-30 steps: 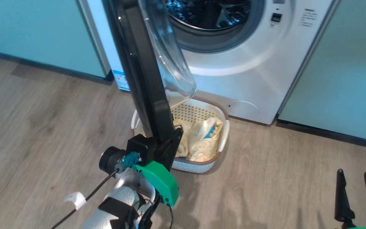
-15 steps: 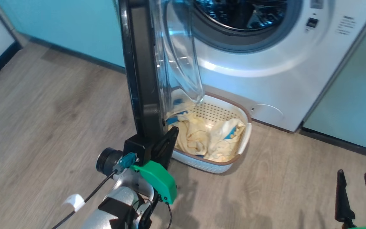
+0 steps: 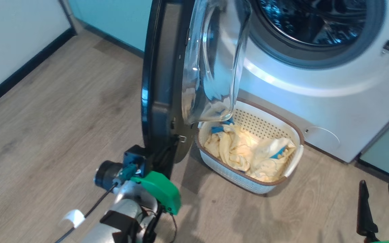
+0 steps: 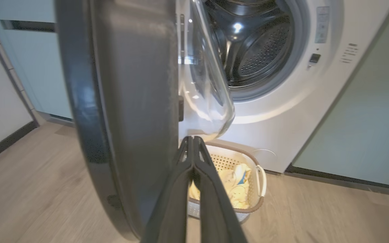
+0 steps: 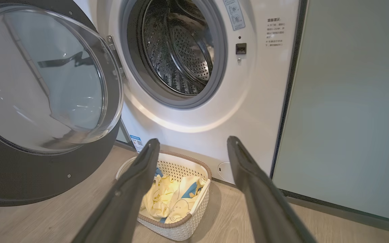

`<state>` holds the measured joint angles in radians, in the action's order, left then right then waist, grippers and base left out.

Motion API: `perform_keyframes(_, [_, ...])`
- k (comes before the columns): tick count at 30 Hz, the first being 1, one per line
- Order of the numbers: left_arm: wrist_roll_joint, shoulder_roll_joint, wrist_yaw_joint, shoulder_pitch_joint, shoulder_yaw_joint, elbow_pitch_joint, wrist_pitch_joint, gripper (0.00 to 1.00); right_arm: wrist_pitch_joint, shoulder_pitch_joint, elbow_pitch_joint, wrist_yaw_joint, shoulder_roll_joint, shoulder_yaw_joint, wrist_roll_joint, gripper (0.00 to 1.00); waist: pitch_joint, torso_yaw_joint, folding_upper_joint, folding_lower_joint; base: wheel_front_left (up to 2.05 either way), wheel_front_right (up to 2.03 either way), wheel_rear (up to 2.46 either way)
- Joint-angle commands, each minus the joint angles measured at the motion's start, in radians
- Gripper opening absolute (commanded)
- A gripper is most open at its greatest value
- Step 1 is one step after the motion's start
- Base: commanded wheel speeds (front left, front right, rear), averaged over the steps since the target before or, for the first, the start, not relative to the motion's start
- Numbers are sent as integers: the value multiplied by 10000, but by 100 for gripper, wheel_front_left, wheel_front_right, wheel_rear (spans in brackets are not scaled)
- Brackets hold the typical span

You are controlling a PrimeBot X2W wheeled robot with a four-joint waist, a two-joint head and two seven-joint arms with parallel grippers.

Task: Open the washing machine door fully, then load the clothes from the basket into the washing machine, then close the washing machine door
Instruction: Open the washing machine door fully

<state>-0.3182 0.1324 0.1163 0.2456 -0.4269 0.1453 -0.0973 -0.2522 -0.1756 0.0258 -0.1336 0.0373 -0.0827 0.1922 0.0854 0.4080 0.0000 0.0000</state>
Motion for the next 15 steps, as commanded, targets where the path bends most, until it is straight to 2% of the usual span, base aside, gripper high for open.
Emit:
perform_keyframes(1, [-67,267,101,225,499,-244,-106,0,-95,345,-251,29,129,222,-77,100,-66,161,0,0,0,0,0])
perform_keyframes(8, [-136,577,222,310,893,308,-479,0,-95,307,-241,29,129,266,-111,100,-125,315,0,0,0,0,0])
perform_keyframes(15, [-259,931,360,566,1430,1027,-922,0,-95,291,-220,29,129,283,-180,100,-101,180,0,0,0,0,0])
